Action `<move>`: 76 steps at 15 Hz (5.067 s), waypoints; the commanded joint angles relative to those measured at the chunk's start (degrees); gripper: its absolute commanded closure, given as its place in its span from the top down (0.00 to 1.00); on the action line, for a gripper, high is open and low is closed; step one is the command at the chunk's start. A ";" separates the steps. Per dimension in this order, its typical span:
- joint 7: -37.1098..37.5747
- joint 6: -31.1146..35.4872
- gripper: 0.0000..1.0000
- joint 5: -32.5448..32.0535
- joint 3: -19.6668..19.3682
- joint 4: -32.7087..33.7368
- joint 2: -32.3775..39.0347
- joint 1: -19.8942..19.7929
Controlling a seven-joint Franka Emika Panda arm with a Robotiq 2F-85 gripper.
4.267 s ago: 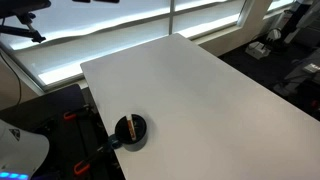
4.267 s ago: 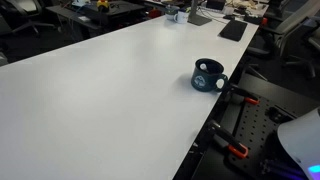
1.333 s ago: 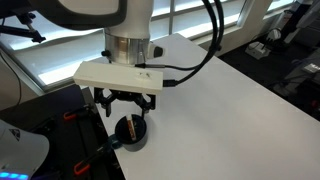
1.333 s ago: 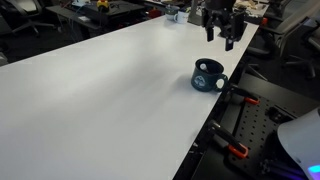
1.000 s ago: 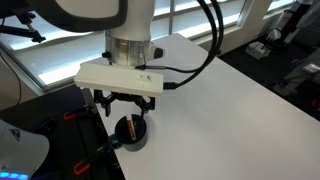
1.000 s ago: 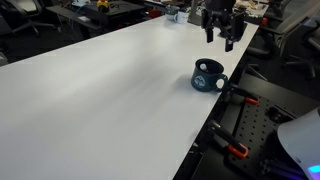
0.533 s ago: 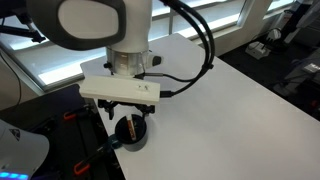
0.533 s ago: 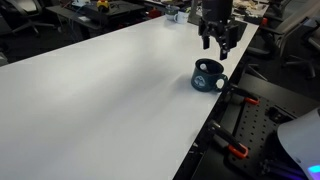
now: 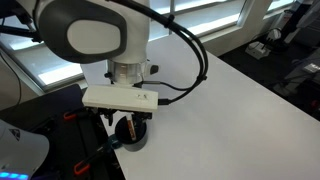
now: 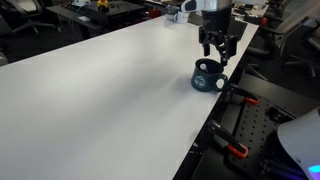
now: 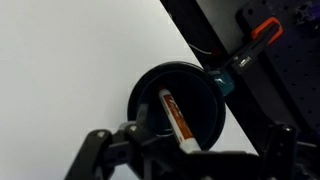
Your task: Remove the marker from the mug
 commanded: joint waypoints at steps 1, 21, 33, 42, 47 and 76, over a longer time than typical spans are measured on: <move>1.20 2.49 0.88 -1.77 1.05 -1.19 0.33 -1.12; -4.12 9.24 1.00 -4.16 1.17 -0.17 3.10 -2.25; 6.25 8.66 1.00 -14.74 4.47 0.29 7.28 -0.75; 6.19 9.07 1.00 -15.57 4.82 -1.53 3.97 -0.80; 5.86 8.79 1.00 -14.82 4.88 -1.94 2.33 -0.72; 6.06 5.69 0.50 -15.38 5.69 -1.31 1.39 0.31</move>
